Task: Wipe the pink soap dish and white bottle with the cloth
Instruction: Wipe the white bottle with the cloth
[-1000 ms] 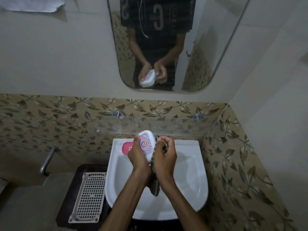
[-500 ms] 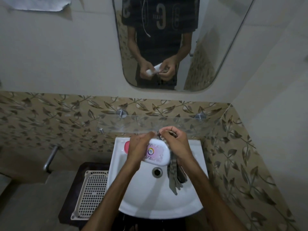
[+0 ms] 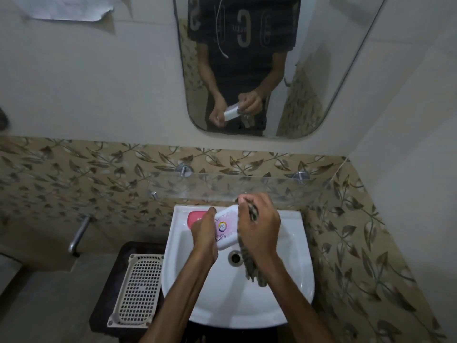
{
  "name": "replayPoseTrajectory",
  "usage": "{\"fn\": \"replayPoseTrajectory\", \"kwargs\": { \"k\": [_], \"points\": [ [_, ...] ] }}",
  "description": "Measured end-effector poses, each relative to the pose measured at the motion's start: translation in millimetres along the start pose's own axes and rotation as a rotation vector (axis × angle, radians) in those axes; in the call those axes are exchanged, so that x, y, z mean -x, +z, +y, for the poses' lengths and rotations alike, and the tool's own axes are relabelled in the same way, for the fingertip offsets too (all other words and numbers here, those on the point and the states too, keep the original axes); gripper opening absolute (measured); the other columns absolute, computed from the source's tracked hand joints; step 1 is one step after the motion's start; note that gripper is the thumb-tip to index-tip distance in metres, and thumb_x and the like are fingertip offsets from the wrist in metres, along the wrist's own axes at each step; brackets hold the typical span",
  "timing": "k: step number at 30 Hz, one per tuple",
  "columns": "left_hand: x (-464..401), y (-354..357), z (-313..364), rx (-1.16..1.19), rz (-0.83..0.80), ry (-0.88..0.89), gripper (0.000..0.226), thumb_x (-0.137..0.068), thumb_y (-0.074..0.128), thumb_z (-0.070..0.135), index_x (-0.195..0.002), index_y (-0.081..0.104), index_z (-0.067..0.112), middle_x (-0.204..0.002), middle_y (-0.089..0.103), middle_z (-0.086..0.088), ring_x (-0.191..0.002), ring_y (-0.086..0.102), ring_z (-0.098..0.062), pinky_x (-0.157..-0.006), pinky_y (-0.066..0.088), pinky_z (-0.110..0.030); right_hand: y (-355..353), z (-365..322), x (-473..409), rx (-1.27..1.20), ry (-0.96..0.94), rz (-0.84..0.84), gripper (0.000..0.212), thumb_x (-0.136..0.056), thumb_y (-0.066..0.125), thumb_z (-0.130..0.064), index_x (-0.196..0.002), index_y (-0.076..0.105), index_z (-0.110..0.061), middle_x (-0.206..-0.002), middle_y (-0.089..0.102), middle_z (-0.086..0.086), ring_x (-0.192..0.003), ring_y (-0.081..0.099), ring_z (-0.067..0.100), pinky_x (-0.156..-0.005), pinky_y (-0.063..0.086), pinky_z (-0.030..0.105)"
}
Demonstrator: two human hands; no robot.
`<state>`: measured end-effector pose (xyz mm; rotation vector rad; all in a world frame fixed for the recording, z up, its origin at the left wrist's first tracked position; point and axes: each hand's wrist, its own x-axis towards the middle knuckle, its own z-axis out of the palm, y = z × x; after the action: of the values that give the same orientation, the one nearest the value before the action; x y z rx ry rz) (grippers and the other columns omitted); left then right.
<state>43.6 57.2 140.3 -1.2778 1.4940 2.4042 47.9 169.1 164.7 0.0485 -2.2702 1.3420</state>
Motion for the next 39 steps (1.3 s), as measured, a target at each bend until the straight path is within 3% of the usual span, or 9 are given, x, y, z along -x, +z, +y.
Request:
{"fn": "replayPoseTrajectory", "kwargs": {
  "k": [3,6,19,25,28,32,34,36,39],
  "points": [
    [-3,4,8,0.005,0.040,0.037,0.027,-0.097,0.064,0.026,-0.075,0.061,0.010,-0.060,0.069,-0.007,-0.046,0.066,-0.019,-0.050,0.053,-0.025,3,0,-9,-0.047,0.206,-0.100,0.013,-0.103,0.059,-0.021,-0.096,0.069,-0.024,-0.098,0.069,-0.010,-0.090,0.065,0.008,-0.079,0.056,0.033],
    [-1,7,10,0.062,0.123,0.046,0.023,-0.096,0.065,0.025,-0.083,0.064,0.006,-0.080,0.069,-0.016,-0.059,0.066,-0.026,-0.062,0.055,-0.033,9,-8,7,0.032,0.122,-0.036,0.022,-0.107,0.045,-0.025,-0.107,0.067,-0.021,-0.102,0.070,-0.008,-0.089,0.063,0.006,-0.074,0.049,0.024],
    [26,11,-20,0.329,0.228,-0.185,0.023,-0.096,0.057,0.023,-0.082,0.065,0.006,-0.077,0.069,-0.012,-0.067,0.066,-0.026,-0.053,0.048,-0.028,19,-4,44,0.043,0.077,0.001,0.038,-0.110,0.044,-0.023,-0.147,0.052,-0.020,-0.158,0.051,-0.001,-0.132,0.062,0.016,-0.088,0.061,0.035],
    [20,18,-10,0.429,0.187,-0.147,0.027,-0.094,0.062,0.032,-0.087,0.070,0.006,-0.081,0.075,-0.012,-0.062,0.072,-0.028,-0.046,0.057,-0.030,7,7,45,-0.023,0.118,-0.091,0.040,-0.111,0.040,-0.027,-0.150,0.047,-0.025,-0.140,0.065,-0.003,-0.114,0.070,0.014,-0.084,0.063,0.040],
    [25,21,-12,0.376,0.241,-0.085,0.026,-0.090,0.063,0.032,-0.085,0.070,0.007,-0.070,0.075,-0.006,-0.048,0.071,-0.020,-0.043,0.054,-0.028,3,9,15,-0.094,0.170,-0.025,0.040,-0.110,0.038,-0.029,-0.146,0.054,-0.023,-0.129,0.069,-0.008,-0.108,0.069,0.005,-0.085,0.061,0.033],
    [18,21,-9,0.349,0.215,-0.116,0.030,-0.094,0.059,0.029,-0.095,0.070,0.001,-0.087,0.076,-0.014,-0.065,0.071,-0.029,-0.046,0.054,-0.026,6,7,33,-0.125,-0.035,-0.044,0.041,-0.109,0.051,-0.027,-0.150,0.053,-0.020,-0.145,0.064,-0.007,-0.121,0.064,-0.006,-0.086,0.058,0.013],
    [18,22,-8,0.360,0.148,-0.138,0.035,-0.097,0.055,0.027,-0.109,0.069,-0.002,-0.100,0.075,-0.019,-0.078,0.071,-0.034,-0.056,0.059,-0.031,4,15,33,-0.112,-0.090,-0.086,0.043,-0.107,0.056,-0.023,-0.150,0.053,-0.020,-0.146,0.062,-0.011,-0.121,0.067,-0.002,-0.087,0.060,0.017],
    [23,22,-8,0.346,0.047,-0.157,0.039,-0.101,0.048,0.029,-0.121,0.068,0.001,-0.119,0.072,-0.021,-0.103,0.069,-0.039,-0.088,0.059,-0.046,2,19,19,-0.120,-0.039,-0.147,0.041,-0.107,0.058,-0.021,-0.147,0.053,-0.026,-0.131,0.064,-0.028,-0.106,0.070,-0.005,-0.078,0.062,0.019],
    [24,17,-11,0.240,-0.125,-0.182,0.036,-0.103,0.040,0.033,-0.111,0.068,0.011,-0.112,0.073,-0.014,-0.107,0.067,-0.036,-0.104,0.050,-0.050,-4,21,0,-0.292,0.098,-0.189,0.038,-0.103,0.065,-0.018,-0.137,0.057,-0.032,-0.119,0.065,-0.038,-0.109,0.066,-0.009,-0.082,0.055,0.009]
  ]
}}
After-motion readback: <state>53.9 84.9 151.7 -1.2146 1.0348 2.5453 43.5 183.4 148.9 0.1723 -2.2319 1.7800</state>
